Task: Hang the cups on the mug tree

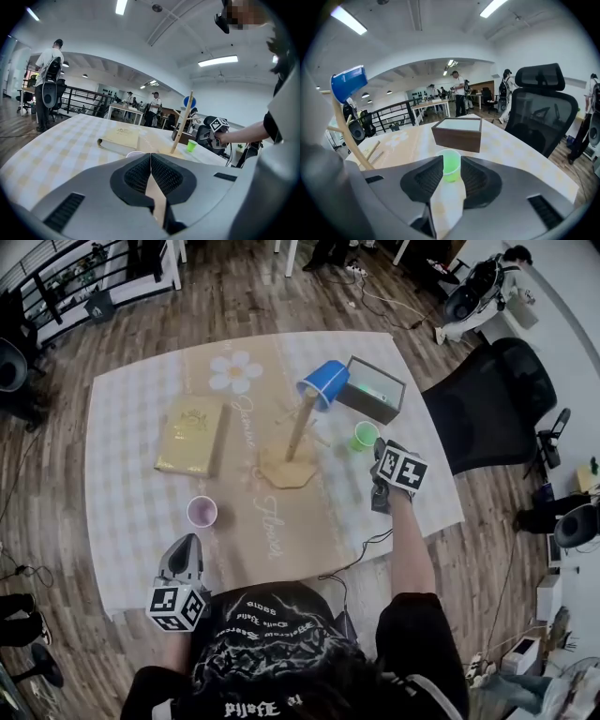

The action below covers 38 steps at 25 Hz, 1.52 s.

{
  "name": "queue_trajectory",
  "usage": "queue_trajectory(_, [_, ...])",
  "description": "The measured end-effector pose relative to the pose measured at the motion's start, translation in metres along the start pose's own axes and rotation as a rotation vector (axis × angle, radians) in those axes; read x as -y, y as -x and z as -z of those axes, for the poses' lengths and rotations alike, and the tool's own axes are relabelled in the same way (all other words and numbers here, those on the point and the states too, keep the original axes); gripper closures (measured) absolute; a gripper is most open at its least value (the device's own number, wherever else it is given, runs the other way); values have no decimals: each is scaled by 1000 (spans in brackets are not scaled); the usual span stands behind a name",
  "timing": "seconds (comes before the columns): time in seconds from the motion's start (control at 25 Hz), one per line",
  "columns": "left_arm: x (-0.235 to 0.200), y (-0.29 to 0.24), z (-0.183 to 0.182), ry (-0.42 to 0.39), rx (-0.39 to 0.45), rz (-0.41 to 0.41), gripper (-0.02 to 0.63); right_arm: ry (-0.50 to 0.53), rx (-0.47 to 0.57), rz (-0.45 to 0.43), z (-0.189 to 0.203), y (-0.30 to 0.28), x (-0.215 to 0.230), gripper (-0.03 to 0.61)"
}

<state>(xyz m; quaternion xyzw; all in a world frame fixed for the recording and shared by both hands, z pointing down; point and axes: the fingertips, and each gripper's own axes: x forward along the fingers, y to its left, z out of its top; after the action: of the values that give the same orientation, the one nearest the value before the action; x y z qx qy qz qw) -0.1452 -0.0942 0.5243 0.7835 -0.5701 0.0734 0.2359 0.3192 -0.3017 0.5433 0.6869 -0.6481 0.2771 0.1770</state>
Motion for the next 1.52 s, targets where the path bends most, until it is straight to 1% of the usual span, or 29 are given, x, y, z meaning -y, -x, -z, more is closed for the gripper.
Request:
queue_trajectory(0.08, [1, -3, -1, -7, -12, -9, 592, -29, -35, -4, 0, -16, 9, 436])
queue_trajectory(0.12, [1, -4, -1, -11, -19, -14, 592, -44, -49, -6, 0, -23, 12, 434])
queue_trajectory(0.24, [0, -8, 2, -25, -39, -29, 592, -94, -89, -17, 5, -43, 21, 437])
queue_trajectory(0.36, [1, -13, 4, -37, -53, -29, 594, -123, -122, -21, 11, -57, 28, 445])
queue_trajectory(0.56, [-2, -20, 9, -17, -74, -35, 592, -177, -151, -53, 17, -69, 27, 450])
queue_trajectory(0.6, [-2, -20, 10, -14, -75, -37, 592, -181, -151, -57, 16, -70, 26, 466])
queue_trajectory(0.68, [-1, -20, 10, -14, -76, -38, 592, -178, -153, -54, 16, -71, 25, 523])
queue_trajectory(0.8, [-1, -20, 10, -19, -76, -40, 592, -173, -157, -51, 18, -71, 24, 548])
queue_trajectory(0.88, [-1, -19, 10, -18, -73, -41, 592, -177, -155, -47, 18, -70, 24, 548])
queue_trajectory(1.04, [-2, -18, 9, -12, -67, -39, 594, -183, -124, -39, 12, -63, 22, 549])
queue_trajectory(1.24, [0, -18, 9, -8, -60, -29, 592, -159, -37, 4, -5, -44, 18, 551])
queue_trajectory(1.52, [1, -14, 7, 0, -46, -18, 592, -80, 85, 48, -23, 6, -9, 551])
